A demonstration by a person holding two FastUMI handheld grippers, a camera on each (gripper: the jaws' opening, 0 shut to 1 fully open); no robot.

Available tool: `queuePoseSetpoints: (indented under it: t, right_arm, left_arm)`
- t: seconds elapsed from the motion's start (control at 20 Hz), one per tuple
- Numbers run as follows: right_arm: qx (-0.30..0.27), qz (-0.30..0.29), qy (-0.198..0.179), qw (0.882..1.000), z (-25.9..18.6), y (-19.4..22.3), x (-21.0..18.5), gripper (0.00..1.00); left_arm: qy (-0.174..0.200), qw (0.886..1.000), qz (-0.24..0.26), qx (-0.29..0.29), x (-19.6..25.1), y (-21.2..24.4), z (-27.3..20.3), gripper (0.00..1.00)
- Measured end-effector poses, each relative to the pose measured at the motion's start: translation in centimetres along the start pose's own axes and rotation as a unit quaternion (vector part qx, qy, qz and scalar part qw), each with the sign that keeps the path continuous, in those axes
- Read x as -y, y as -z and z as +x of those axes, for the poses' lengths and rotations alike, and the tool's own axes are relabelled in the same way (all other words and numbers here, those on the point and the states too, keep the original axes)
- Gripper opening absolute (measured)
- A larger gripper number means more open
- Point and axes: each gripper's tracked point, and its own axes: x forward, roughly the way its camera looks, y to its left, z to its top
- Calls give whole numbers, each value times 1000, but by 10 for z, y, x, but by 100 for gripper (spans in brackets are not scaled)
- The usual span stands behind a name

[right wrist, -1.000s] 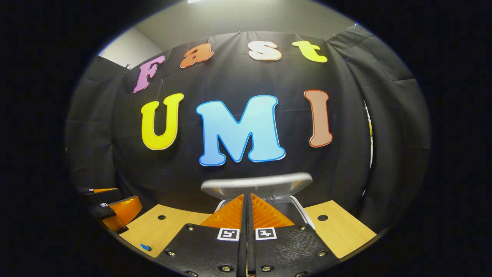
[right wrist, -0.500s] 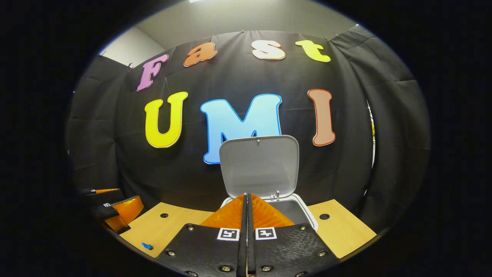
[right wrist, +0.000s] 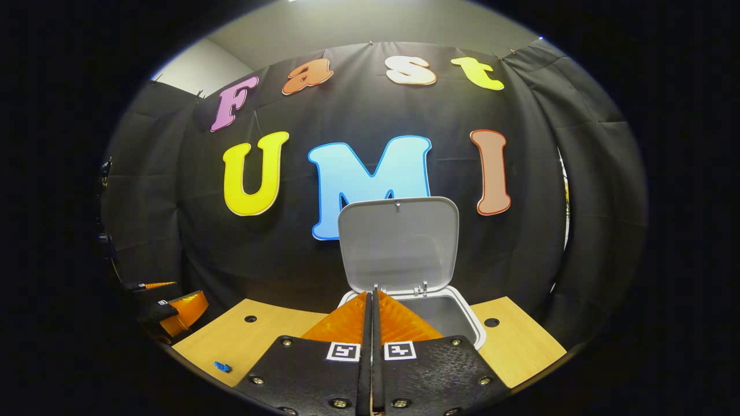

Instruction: Press the lid of the desktop garbage bin to open it, pick up the crumpled paper on the desktop and throw it into the bin, then pick up the pop can on the desktop and drop it into the bin, and finally close the garbage bin lid.

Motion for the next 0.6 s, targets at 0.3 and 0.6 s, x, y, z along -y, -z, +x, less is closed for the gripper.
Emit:
queuePoseSetpoints:
  t: [0.3,0.6]
  right_arm:
    - [-7,-4,-7,1000,1,4,-6,1]
    - [-16,-9,-14,1000,1,10,-10,1]
  left_arm:
    - [-48,999,-9,-18,-56,21,2,95]
    - [-85,994,-36,-49,-103,63,-1,95]
